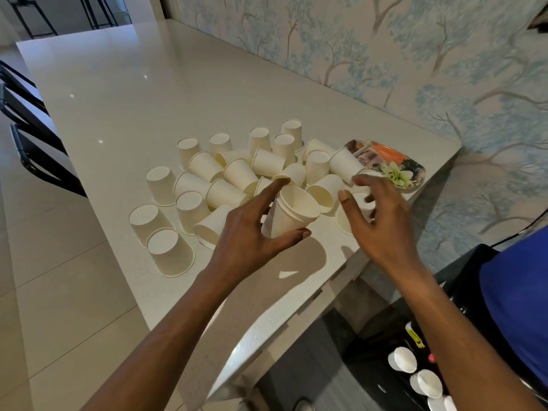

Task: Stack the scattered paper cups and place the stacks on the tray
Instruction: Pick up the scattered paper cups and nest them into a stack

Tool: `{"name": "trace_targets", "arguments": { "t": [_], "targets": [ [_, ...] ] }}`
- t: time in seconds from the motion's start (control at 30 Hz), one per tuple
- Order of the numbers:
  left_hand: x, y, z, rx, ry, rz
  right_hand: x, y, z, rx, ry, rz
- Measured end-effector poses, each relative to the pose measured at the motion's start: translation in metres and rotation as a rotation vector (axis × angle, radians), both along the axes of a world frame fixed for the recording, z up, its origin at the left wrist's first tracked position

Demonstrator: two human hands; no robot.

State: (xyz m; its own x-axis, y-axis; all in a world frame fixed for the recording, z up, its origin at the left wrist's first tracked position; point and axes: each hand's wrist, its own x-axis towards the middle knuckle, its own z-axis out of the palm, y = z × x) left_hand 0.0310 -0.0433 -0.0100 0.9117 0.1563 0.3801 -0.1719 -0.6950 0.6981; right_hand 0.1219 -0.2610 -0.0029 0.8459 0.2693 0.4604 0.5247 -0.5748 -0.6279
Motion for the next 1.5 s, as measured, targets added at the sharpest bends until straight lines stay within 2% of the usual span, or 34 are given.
{"name": "trace_targets", "arguments": {
  "t": [0.07, 0.17, 0.23, 0.37, 0.5, 0.6, 0.7, 0.77, 0.93, 1.13, 1.37, 1.5],
  "targets": [
    [0.003, -0.001, 0.003, -0.001, 0.004, 0.001, 0.018, -0.013, -0.005, -0.168, 0.016, -0.090],
    [0.007, -0.004, 0.004, 0.003, 0.017, -0.004, 0.033, -0.019, -0.020, -0.392, 0.156, -0.130],
    [0.009, -0.007, 0.005, 0.002, 0.030, -0.010, 0.036, -0.018, -0.029, -0.410, 0.208, -0.115],
    [0.011, -0.012, 0.007, 0.010, 0.047, -0.030, 0.038, -0.015, -0.039, -0.318, 0.263, -0.099],
    [0.013, -0.013, 0.007, 0.013, 0.062, -0.037, 0.034, -0.021, -0.032, -0.122, 0.227, -0.117],
    [0.013, -0.015, 0.007, 0.010, 0.069, -0.046, 0.024, -0.025, -0.012, 0.209, 0.204, -0.156],
    [0.014, -0.019, 0.006, 0.023, 0.078, -0.056, 0.008, -0.015, 0.011, 0.642, 0.350, -0.052],
    [0.016, -0.023, 0.006, 0.026, 0.086, -0.067, -0.005, -0.004, 0.018, 0.728, 0.410, 0.014],
    [0.020, -0.027, 0.006, 0.036, 0.076, -0.088, -0.018, 0.015, 0.007, 0.618, 0.448, 0.115],
    [0.020, -0.028, 0.009, 0.019, 0.096, -0.077, -0.009, 0.016, 0.005, 0.377, 0.308, 0.229],
    [0.019, -0.029, 0.005, -0.060, 0.076, -0.078, -0.011, 0.021, -0.010, 0.315, 0.312, 0.243],
    [0.020, -0.031, 0.003, -0.079, 0.061, -0.078, -0.014, 0.021, -0.020, 0.209, 0.268, 0.274]
  ]
}}
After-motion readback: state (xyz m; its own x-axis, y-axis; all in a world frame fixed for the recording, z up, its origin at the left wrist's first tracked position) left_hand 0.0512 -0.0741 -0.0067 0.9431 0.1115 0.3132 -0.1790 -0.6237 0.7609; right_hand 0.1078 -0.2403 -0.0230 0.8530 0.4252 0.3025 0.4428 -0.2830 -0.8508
